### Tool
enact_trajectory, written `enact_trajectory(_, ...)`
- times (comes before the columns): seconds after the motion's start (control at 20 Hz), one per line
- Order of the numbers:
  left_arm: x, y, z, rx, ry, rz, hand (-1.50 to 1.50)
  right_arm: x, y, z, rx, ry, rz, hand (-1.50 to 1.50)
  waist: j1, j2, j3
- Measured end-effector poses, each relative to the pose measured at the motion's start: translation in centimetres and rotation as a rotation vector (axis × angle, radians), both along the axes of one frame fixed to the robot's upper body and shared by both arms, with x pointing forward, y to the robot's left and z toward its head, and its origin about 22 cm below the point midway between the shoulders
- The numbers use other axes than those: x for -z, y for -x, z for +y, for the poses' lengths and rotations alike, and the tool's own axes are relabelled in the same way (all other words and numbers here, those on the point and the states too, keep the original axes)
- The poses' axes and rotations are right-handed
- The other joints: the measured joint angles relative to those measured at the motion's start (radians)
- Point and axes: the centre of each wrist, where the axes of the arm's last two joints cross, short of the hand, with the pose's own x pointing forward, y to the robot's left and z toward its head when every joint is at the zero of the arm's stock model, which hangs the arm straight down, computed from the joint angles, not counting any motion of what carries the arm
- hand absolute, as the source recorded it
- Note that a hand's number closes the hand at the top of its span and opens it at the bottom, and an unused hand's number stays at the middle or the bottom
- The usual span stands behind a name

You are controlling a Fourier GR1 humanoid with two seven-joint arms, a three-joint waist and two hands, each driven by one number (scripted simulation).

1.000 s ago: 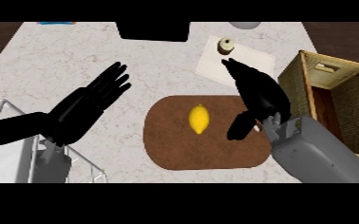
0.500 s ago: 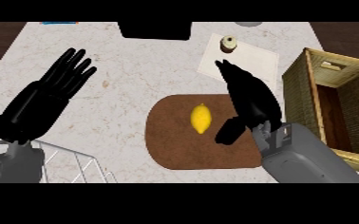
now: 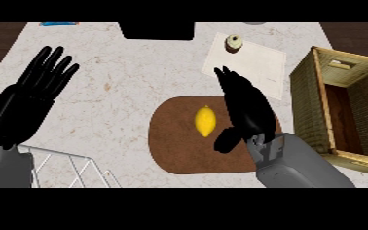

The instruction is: Pick the lemon from the cutting board and place it in the basket

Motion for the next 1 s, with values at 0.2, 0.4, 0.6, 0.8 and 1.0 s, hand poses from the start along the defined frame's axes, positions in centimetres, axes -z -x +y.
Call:
enact_trajectory(0.2,0.0,0.1,0.4,-0.013,0.004,-0.014,0.00,0.6,0.4,0.6,-0.012,-0.011,-0.015,-1.50,-0.003,0.001,0.003)
enact_trajectory(0.4,0.1,0.2,0.6,-0.023,0.005,-0.023,0.00,1.0,0.6,1.1,-0.030,-0.037,-0.026,-1.50,-0.007,0.002,0.005)
enact_trajectory(0.6,0.1,0.3,0.8,-0.028,0.006,-0.032,0.00,1.6,0.9,1.7,-0.037,-0.039,-0.024,-1.50,-0.008,0.002,0.006)
enact_trajectory(0.8,0.1,0.3,0.8,-0.024,0.003,-0.039,0.00,2.1,0.9,2.1,-0.027,-0.017,-0.020,-1.50,-0.006,0.000,0.006)
enact_trajectory(1.0,0.1,0.3,1.0,-0.029,0.004,-0.048,0.00,3.2,1.0,2.3,-0.022,0.014,-0.003,-1.50,-0.007,0.001,0.007)
